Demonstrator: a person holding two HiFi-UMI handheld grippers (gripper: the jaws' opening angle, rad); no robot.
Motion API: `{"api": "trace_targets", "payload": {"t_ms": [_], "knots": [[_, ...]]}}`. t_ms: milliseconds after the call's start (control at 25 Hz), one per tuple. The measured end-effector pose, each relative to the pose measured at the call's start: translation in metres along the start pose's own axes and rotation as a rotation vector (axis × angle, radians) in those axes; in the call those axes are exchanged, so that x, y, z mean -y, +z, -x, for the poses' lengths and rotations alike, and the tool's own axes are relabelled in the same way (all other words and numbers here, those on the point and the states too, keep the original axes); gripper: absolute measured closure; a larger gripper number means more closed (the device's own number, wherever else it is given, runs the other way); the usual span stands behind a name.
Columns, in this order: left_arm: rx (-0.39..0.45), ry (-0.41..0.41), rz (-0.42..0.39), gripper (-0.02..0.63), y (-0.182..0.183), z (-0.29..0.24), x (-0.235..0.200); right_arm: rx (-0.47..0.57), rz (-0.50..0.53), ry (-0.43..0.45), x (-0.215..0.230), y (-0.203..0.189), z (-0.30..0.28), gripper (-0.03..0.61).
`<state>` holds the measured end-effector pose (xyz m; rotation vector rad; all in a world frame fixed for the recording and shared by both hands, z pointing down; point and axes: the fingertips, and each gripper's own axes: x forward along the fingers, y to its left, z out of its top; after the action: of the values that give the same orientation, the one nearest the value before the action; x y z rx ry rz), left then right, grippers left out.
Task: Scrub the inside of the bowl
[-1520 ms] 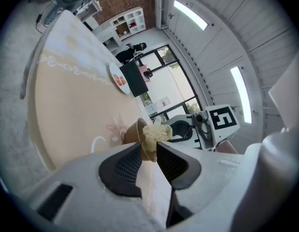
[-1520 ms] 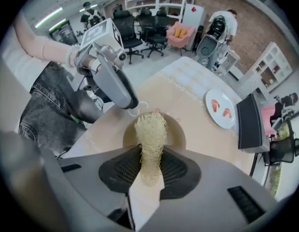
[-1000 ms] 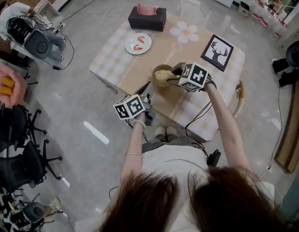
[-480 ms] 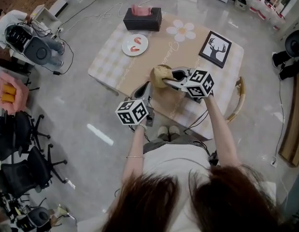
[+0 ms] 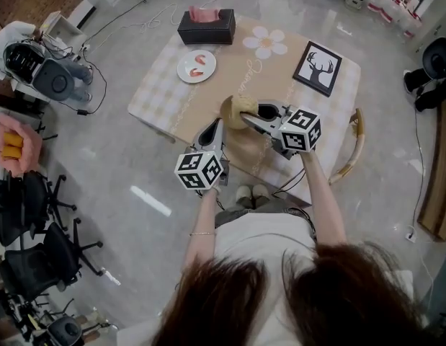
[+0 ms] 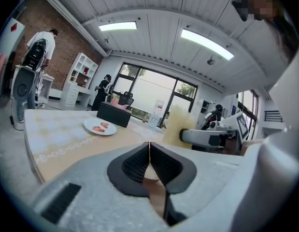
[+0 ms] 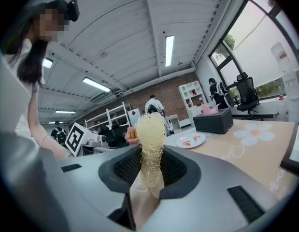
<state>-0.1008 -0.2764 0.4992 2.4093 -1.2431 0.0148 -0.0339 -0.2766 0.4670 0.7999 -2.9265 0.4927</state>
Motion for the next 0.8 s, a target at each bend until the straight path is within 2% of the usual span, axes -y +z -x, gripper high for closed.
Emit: {"api": "trace_targets", "payload": {"t_ms": [240, 800], "knots": [[0.013, -0.022, -0.014, 0.597, 0.0011, 0.0004, 0.0044, 0.037, -0.028, -0.009, -0.0019, 0.0002, 0.0028, 0.483], [0.015, -0.019, -0.064, 0.597, 0.0043, -0.0009, 0.0037, 0.046, -0.049, -0.005, -0.0047, -0.005, 0.0042, 0.485]]}}
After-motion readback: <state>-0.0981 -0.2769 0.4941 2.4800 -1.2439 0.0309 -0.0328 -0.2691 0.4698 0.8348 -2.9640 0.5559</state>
